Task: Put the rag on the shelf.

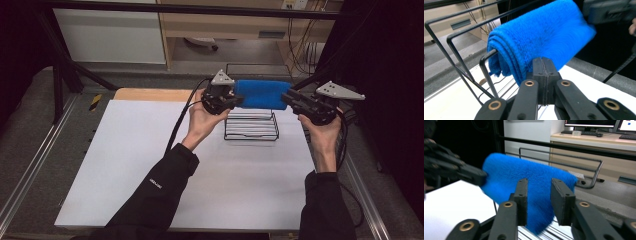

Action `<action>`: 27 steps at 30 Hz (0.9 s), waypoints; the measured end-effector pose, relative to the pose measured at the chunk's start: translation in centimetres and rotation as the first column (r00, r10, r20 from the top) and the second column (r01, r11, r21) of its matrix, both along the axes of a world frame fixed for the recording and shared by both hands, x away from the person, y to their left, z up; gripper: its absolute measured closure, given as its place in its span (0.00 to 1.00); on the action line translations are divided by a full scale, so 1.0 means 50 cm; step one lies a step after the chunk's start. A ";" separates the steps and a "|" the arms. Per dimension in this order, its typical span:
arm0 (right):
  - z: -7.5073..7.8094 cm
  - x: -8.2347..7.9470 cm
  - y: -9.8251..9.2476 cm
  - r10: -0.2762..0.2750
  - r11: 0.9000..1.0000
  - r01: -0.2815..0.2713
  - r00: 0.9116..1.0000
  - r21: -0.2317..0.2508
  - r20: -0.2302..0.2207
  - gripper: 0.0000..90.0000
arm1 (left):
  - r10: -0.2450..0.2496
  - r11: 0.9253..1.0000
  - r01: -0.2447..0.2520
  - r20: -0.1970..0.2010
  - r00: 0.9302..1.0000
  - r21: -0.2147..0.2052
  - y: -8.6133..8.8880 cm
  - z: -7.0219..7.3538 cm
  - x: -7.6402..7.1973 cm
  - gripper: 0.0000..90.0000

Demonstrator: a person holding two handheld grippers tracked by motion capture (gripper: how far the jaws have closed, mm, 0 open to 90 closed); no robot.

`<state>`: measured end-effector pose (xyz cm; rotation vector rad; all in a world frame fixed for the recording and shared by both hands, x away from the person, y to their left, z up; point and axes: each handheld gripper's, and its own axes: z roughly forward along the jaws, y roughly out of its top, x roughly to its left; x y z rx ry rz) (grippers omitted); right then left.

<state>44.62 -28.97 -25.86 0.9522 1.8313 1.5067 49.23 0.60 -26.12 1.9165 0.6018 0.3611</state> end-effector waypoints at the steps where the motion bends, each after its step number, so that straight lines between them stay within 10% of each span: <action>1: 0.004 -0.002 0.001 0.002 1.000 -0.002 1.000 0.006 0.000 0.75 | 0.003 1.000 -0.003 0.002 1.000 0.003 -0.001 -0.002 0.001 1.00; 8: -0.010 0.003 0.018 0.026 1.000 -0.027 0.996 -0.010 -0.087 0.98 | 0.009 1.000 -0.009 0.007 1.000 0.009 -0.002 -0.019 0.004 1.00; 15: -0.049 0.023 0.009 -0.051 0.998 0.046 0.991 -0.045 -0.123 1.00 | 0.013 1.000 -0.013 0.014 1.000 0.010 -0.005 -0.034 0.011 1.00; 27: -0.030 -0.026 0.016 -0.006 1.000 0.005 0.995 -0.010 -0.100 0.61 | 0.017 0.999 -0.017 0.003 1.000 0.028 0.047 -0.019 -0.024 0.80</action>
